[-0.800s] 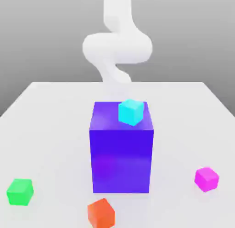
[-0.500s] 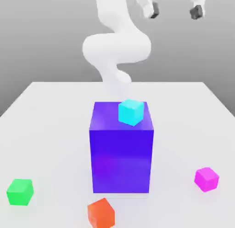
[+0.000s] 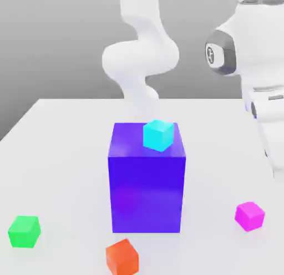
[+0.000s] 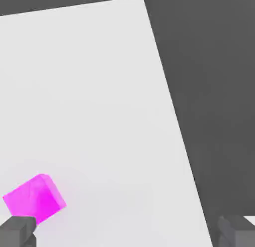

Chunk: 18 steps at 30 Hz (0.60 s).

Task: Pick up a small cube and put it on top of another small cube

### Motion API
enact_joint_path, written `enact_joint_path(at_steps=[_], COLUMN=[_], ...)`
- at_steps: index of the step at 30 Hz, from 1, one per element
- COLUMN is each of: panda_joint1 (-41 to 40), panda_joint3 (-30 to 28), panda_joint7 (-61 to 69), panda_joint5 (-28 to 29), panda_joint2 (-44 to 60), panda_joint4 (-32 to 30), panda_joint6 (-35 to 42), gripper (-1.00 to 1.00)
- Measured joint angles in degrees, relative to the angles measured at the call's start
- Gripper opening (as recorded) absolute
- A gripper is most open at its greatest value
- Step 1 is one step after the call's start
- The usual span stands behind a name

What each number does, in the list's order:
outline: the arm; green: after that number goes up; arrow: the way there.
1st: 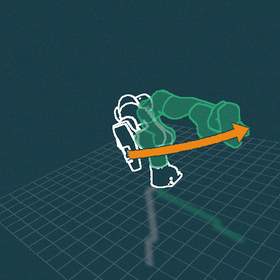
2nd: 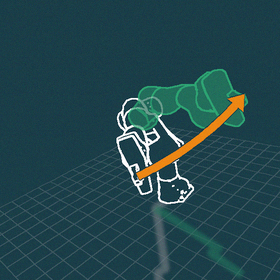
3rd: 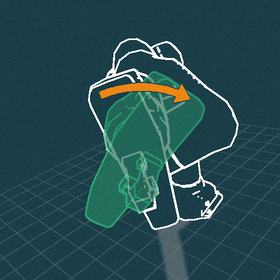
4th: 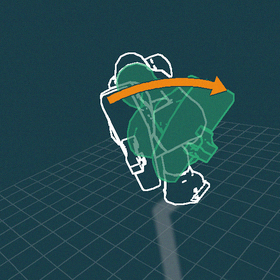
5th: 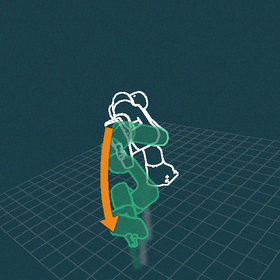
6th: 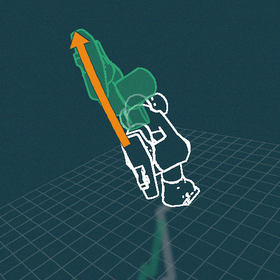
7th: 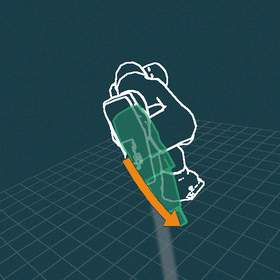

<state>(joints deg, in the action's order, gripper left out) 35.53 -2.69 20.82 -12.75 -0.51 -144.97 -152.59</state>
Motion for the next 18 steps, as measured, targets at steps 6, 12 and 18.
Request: enact_joint_path(at_steps=[6,12,18], panda_joint1=[3.66,4.47,3.98], panda_joint3=[0.87,0.94,1.50], panda_joint7=[6.75,7.96,8.13], panda_joint5=[8.57,11.14,10.89], panda_joint2=[8.83,19.17,22.25], panda_joint4=[-3.31,-2.31,-1.77], panda_joint6=[-5.45,-13.52,-15.82], gripper=[0.00,0.00,-1.00])
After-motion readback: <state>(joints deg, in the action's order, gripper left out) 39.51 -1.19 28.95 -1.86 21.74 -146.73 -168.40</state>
